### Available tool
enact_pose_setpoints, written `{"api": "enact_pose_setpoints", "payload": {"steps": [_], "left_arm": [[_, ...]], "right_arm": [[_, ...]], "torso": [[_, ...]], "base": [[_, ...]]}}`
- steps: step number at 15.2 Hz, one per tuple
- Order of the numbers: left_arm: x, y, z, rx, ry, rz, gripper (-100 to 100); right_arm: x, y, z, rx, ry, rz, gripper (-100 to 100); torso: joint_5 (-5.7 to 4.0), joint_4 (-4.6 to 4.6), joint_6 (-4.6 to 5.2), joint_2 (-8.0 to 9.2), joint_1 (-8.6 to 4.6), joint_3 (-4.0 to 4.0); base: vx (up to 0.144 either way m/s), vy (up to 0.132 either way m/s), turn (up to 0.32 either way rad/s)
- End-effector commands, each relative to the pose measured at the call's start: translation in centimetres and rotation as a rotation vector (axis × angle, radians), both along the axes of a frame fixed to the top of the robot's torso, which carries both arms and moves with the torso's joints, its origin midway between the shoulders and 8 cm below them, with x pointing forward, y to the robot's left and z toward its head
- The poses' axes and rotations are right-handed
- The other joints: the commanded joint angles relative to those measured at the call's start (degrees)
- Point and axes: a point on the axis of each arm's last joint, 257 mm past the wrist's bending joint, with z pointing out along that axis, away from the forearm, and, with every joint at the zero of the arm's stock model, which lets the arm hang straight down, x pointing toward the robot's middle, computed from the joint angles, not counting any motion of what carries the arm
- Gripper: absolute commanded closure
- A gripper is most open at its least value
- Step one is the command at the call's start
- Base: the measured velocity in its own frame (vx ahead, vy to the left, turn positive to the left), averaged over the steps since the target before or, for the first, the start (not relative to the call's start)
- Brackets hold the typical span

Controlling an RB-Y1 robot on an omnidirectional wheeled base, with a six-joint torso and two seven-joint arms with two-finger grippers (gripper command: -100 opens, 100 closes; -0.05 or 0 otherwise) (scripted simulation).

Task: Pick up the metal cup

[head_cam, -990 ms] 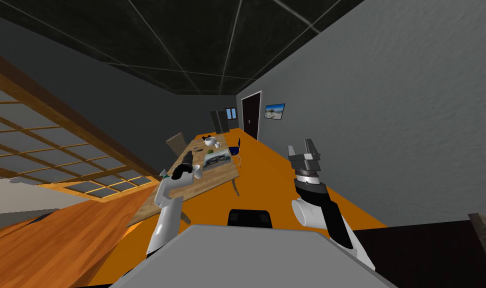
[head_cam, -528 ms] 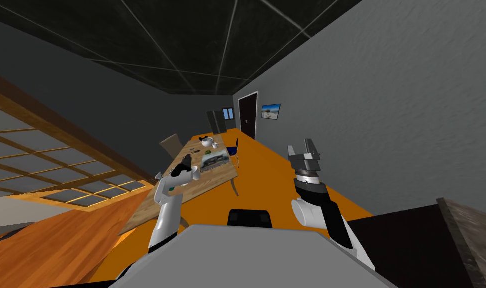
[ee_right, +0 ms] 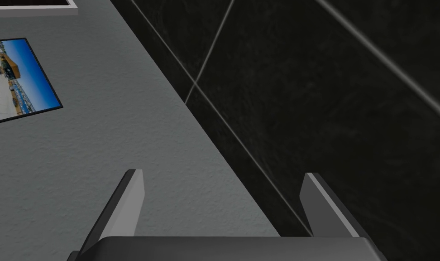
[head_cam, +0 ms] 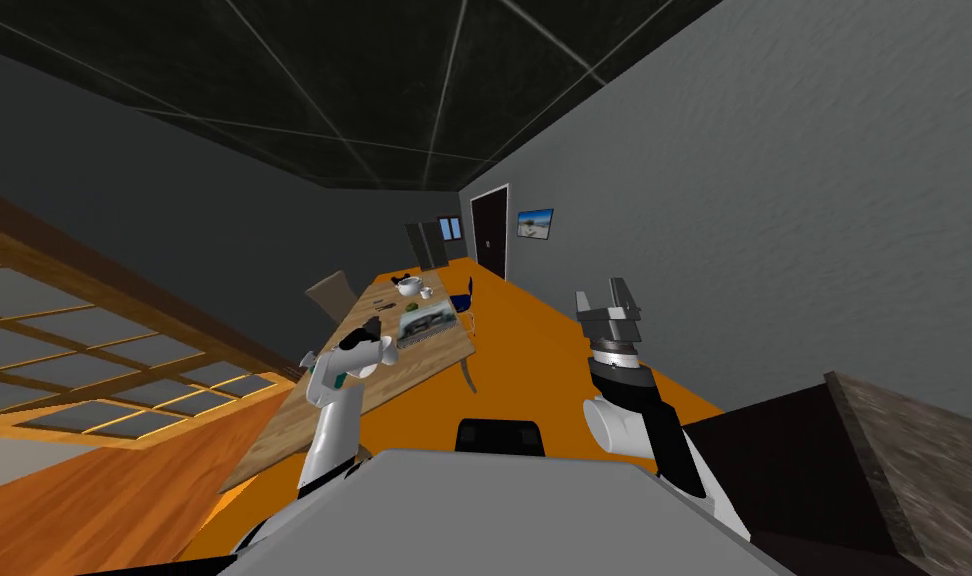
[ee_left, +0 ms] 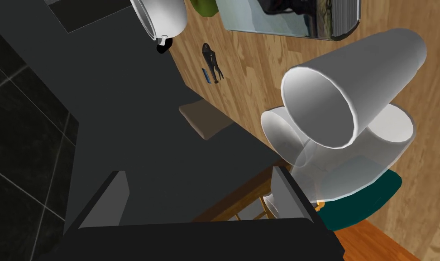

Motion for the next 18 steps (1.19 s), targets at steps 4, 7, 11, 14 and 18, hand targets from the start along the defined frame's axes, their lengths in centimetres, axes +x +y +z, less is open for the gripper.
{"api": "enact_pose_setpoints", "payload": {"steps": [4, 7, 11, 14, 18], "left_arm": [[-1.1, 0.9, -2.5, -0.081, 0.079, 0.045, -100], [-1.9, 1.4, -4.2, -0.135, 0.129, 0.073, -100], [-3.1, 1.5, -6.0, -0.197, 0.191, 0.101, -100], [-4.0, 1.6, -7.4, -0.246, 0.236, 0.122, -100], [-5.3, 1.5, -9.0, -0.305, 0.298, 0.146, -100]], "right_arm": [[0.0, 0.0, 0.0, 0.0, 0.0, 0.0, 0], [0.0, 0.0, 0.0, 0.0, 0.0, 0.0, 0], [0.0, 0.0, 0.0, 0.0, 0.0, 0.0, 0], [0.0, 0.0, 0.0, 0.0, 0.0, 0.0, 0], [0.0, 0.0, 0.0, 0.0, 0.0, 0.0, 0]], "torso": [[0.0, 0.0, 0.0, 0.0, 0.01, 0.0], [0.01, 0.0, 0.0, -0.01, 0.06, -0.01], [0.01, 0.0, 0.0, -0.02, 0.06, -0.01], [0.02, -0.01, -0.01, -0.04, 0.09, -0.02], [0.02, -0.01, -0.01, -0.04, 0.08, -0.02]], "base": [[-0.016, 0.046, -0.09], [-0.016, 0.06, -0.125], [-0.013, 0.056, -0.082], [-0.011, 0.063, -0.114], [-0.012, 0.061, -0.08]]}}
